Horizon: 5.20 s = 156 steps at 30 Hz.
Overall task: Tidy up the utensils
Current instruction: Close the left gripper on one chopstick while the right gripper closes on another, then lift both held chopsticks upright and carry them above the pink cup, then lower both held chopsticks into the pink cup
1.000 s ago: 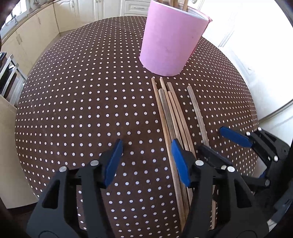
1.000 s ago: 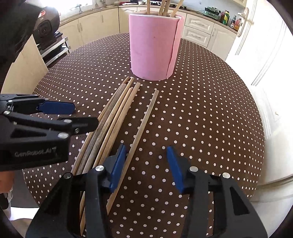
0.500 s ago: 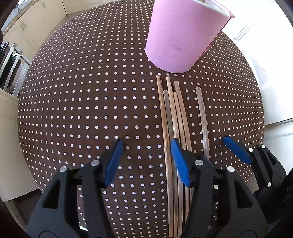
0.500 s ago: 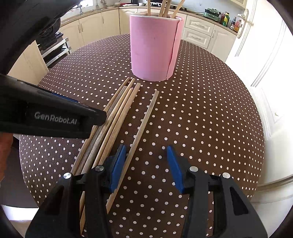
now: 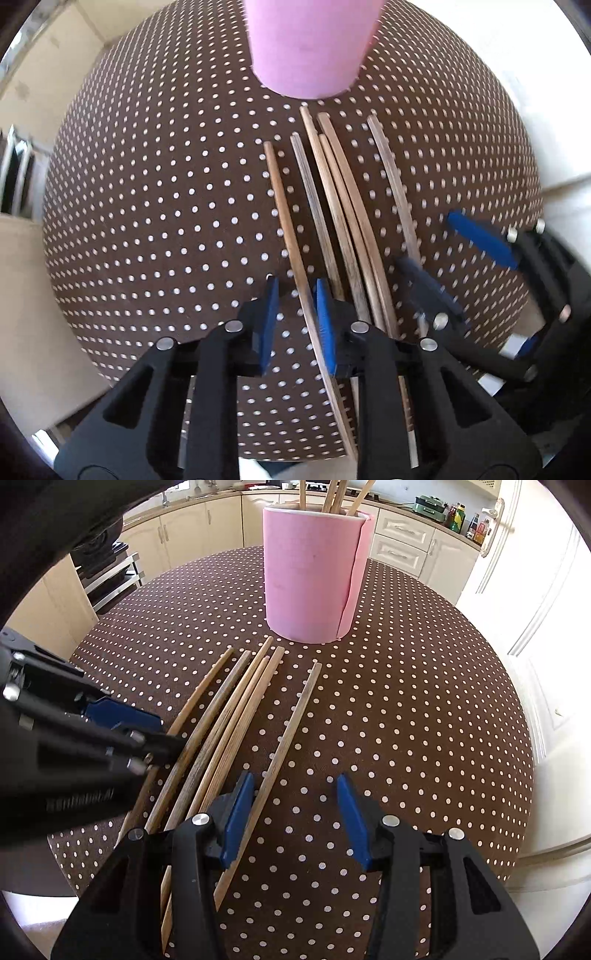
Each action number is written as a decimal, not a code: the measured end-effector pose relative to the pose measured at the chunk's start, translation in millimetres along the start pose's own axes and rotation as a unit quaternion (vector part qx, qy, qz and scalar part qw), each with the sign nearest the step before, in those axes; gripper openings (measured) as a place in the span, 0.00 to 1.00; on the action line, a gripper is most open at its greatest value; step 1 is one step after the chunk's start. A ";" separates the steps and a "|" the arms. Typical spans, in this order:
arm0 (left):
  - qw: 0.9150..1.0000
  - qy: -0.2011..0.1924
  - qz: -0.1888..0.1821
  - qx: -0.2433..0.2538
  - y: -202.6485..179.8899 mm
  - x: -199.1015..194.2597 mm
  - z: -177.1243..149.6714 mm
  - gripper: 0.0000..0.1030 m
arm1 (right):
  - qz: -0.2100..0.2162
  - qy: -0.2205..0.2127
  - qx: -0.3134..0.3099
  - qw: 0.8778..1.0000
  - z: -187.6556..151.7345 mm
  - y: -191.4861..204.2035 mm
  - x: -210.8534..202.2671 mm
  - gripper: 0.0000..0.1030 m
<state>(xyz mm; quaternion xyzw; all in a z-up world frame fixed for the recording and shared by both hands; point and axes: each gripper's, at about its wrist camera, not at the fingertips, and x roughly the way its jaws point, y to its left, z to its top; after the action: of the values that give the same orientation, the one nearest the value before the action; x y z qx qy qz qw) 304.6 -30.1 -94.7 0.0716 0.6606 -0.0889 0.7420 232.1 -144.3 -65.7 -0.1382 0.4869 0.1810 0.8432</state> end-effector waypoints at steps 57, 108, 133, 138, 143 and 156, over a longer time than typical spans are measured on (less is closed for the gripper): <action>0.890 -0.430 -0.140 -0.059 69.4 -103.5 -100.9 0.06 | 0.085 -0.285 0.171 0.939 23.7 -64.5 -90.2 0.04; 0.805 -0.584 -0.072 -0.077 63.6 -202.2 -20.9 0.06 | 0.009 -0.543 0.172 0.822 110.8 -83.9 -96.6 0.04; 0.829 -0.551 -0.035 -0.090 75.0 -143.0 16.9 0.06 | 0.024 -0.492 0.215 0.843 122.8 -101.2 -45.4 0.04; 0.829 -0.551 -0.035 -0.090 77.8 -139.0 14.9 0.06 | 0.040 -0.506 0.227 0.831 123.6 -107.1 -66.2 0.04; 0.833 -0.545 -0.032 -0.084 74.3 -134.5 17.0 0.06 | 0.002 -0.544 0.199 0.815 127.0 -94.1 -79.3 0.04; 0.850 -0.518 -0.043 -0.087 81.9 -114.1 28.3 0.08 | -0.041 -0.522 0.186 0.831 134.2 -81.0 -40.3 0.04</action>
<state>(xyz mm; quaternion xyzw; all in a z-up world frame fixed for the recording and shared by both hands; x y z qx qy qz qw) 337.8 47.6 21.0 -0.0781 0.1880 -0.0870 0.9752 352.6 -168.9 39.5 0.1163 -0.0073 0.0976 0.9884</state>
